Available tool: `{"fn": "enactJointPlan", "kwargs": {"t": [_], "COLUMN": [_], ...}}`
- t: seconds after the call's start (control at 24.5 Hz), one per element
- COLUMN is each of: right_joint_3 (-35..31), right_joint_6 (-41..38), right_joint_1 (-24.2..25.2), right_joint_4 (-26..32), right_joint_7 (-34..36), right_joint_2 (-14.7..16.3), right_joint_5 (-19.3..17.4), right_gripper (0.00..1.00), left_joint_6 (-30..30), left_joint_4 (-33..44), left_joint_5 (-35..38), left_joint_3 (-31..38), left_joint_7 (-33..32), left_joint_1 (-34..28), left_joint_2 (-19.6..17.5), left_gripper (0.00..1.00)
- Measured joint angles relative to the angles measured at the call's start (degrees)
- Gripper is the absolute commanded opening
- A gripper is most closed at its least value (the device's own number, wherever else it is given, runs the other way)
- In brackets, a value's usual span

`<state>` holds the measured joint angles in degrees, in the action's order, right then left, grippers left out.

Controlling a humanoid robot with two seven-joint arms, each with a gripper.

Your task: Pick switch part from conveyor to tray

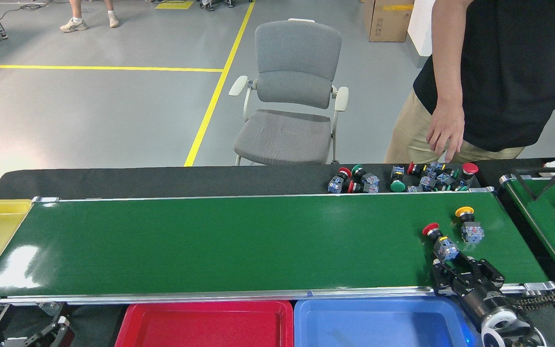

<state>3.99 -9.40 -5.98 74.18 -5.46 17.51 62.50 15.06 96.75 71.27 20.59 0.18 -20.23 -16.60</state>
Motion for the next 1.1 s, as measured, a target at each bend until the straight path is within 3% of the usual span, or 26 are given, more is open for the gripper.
{"fn": "enactJointPlan", "kwargs": {"t": [0.16,0.24,0.37,0.49,0.53,0.61,0.78,0.94,1.02,1.1], "right_joint_3": [0.2,1.5,7.5,16.2,18.5,22.6,27.3,27.6,23.7,13.9], "right_joint_6": [-0.3,-1.0,-3.0,-6.2,-7.4,-10.6,-14.7,-15.5,-15.4,-13.7], "right_joint_1": [0.1,0.7,2.3,2.5,2.5,2.5,2.8,3.0,4.1,8.1], "right_joint_4": [1.3,5.0,13.2,18.5,19.0,19.1,18.9,18.7,19.7,21.2], "right_joint_7": [-0.2,-0.2,-0.4,-0.3,-0.2,-0.2,-0.1,-0.1,-0.1,0.0], "right_joint_2": [-0.5,-0.5,-0.4,-0.5,-1.1,-4.0,-10.0,-11.1,-11.1,-11.1], "right_joint_5": [0.0,0.0,0.5,4.6,5.9,9.0,14.9,15.4,14.8,13.5], "right_gripper": [0.03,0.03,0.03,0.08,0.21,0.96,0.98,0.99,0.98,0.98], "left_joint_6": [0.0,0.0,0.0,0.0,0.0,-0.2,0.2,1.1,2.0,2.4], "left_joint_4": [0.0,0.0,0.0,0.0,0.0,0.0,-0.5,-0.7,-0.6,-0.5], "left_joint_5": [0.0,0.0,0.0,0.0,0.0,0.0,0.0,0.2,0.2,0.2], "left_joint_3": [0.0,0.0,0.0,0.0,0.0,0.0,0.0,-1.0,-1.7,-1.8], "left_joint_7": [0.0,0.0,0.0,0.0,0.0,0.0,0.0,0.1,0.2,0.2], "left_joint_1": [0.0,0.0,0.0,0.0,0.0,0.3,1.4,1.5,1.4,1.4], "left_joint_2": [0.0,0.0,0.0,0.0,0.0,0.0,0.0,0.0,0.0,0.0], "left_gripper": [1.00,1.00,1.00,1.00,1.00,1.00,1.00,1.00,1.00,1.00]}}
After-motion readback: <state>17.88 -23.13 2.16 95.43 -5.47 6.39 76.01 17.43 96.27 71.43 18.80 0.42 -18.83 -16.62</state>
